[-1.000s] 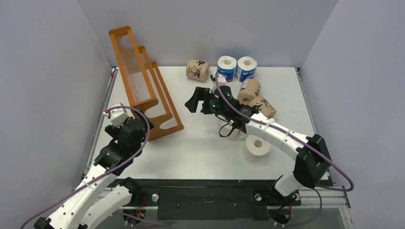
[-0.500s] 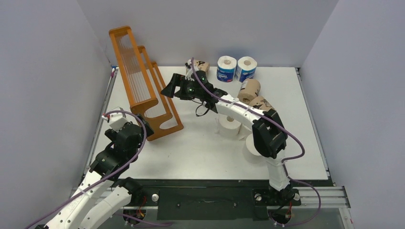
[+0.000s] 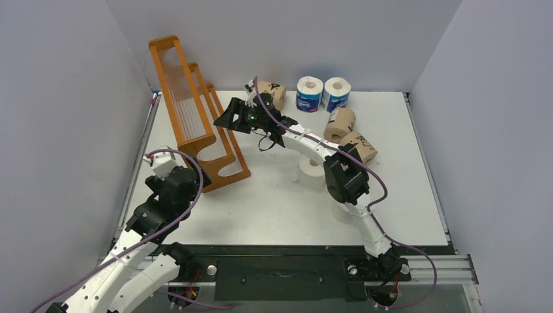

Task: Place and organize the paper towels onto the shelf
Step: Adjust the shelf at the center of the board.

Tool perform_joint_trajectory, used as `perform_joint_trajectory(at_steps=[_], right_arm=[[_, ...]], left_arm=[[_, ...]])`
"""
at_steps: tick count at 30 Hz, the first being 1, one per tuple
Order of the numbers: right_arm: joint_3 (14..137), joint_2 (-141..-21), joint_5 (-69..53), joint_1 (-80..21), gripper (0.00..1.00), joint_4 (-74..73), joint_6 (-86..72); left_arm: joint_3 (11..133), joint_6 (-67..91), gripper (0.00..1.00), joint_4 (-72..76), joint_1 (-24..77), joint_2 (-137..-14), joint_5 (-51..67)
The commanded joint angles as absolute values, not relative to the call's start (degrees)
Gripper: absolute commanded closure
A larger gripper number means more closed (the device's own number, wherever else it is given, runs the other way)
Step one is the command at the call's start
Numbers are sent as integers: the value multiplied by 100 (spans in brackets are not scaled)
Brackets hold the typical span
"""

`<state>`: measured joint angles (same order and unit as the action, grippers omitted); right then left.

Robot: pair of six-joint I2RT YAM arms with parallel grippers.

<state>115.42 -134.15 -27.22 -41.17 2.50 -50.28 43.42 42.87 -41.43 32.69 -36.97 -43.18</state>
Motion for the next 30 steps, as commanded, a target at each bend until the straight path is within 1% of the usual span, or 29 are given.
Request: perform_joint_trajectory(at_steps=[1,5,7,12,15,22,25,30], right_arm=[[11779,-13449,-3095,-4110,32,812,-5418],[11696,-13492,-3304,-4135,38,1150,-5642],[11705,-13518,-3340,-4154,43,1152,-5667],[11686,-13575,-3374,-4189,61,1154,-5761],[11584,-13559,-3377,-4208,67,1227,-5822],[11252,-13417,-3348,-4251,76,1307,-5828],[11044,-13301,-3348,-4266,85,1400,-5850],[10362,-13012,-3298,-4295,93,1861,-6004]], left_arm=[[4324,4353,4,-4037,3234,-3736,-4282],[4244,4441,3,-4001,3225,-3780,-4240],[4214,4475,3,-3989,3226,-3788,-4228],[4149,4529,3,-3992,3198,-3763,-4236],[4137,4532,3,-3998,3179,-3766,-4249],[4143,4527,3,-3896,3102,-3959,-4336],[4188,4572,3,-3879,2979,-4086,-4393],[4278,4586,3,-3868,2740,-4159,-4300]])
